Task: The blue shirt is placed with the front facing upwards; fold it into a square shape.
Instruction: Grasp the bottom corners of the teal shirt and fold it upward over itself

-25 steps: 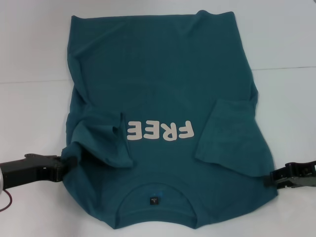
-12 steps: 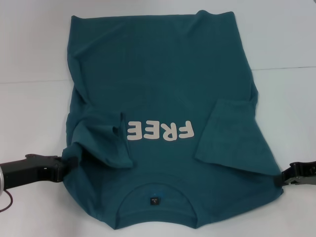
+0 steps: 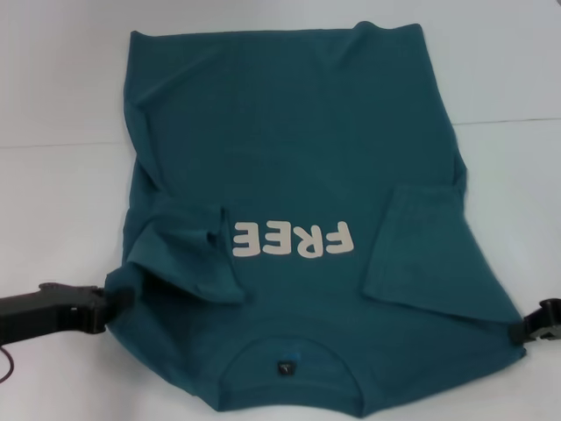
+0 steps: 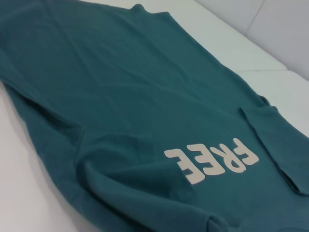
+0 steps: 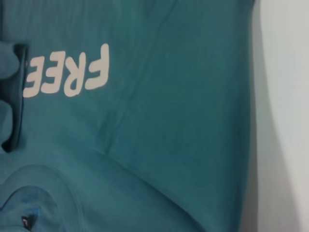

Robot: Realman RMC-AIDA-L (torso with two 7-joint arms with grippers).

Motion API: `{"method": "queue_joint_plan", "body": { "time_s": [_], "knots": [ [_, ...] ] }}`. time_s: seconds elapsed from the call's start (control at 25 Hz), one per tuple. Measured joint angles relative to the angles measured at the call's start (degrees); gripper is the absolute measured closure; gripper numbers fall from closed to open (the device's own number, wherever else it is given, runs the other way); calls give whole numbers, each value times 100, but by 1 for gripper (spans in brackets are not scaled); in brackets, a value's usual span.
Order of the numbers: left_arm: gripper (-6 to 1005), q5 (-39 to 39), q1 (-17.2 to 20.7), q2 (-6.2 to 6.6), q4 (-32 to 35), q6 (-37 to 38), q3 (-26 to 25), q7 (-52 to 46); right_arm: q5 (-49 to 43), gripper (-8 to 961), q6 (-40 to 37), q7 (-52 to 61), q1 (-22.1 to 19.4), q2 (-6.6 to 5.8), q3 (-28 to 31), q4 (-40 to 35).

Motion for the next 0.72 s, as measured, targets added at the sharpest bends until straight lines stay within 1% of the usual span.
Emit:
{"method": "queue_joint_plan", "body": {
  "time_s": [0.12,0.2,0.24,0.28,0.36,0.48,0.72],
  "knots": [
    [963,12,20,15,-2,276,-195,54,31,932,-254,-35,-109,23,93,-175],
    [963,20,39,27,-3,463,-434,66,39,932,-426,-66,-177,19,162,-239],
    [963,20,39,27,-3,463,-434,66,40,932,-484,-72,-212,10,182,-255],
    [962,20,52,36,-2,618,-675,70,42,932,-543,-75,-250,-3,199,-266],
    [962,20,74,47,1,744,-844,73,43,932,-657,-86,-340,-25,249,-270],
    [961,18,125,54,4,1038,-1197,94,43,932,-791,-153,-429,-23,418,-271],
    [960,-8,158,14,66,1551,-1807,208,42,932,-1165,-268,-617,-13,860,-264]
  ]
}}
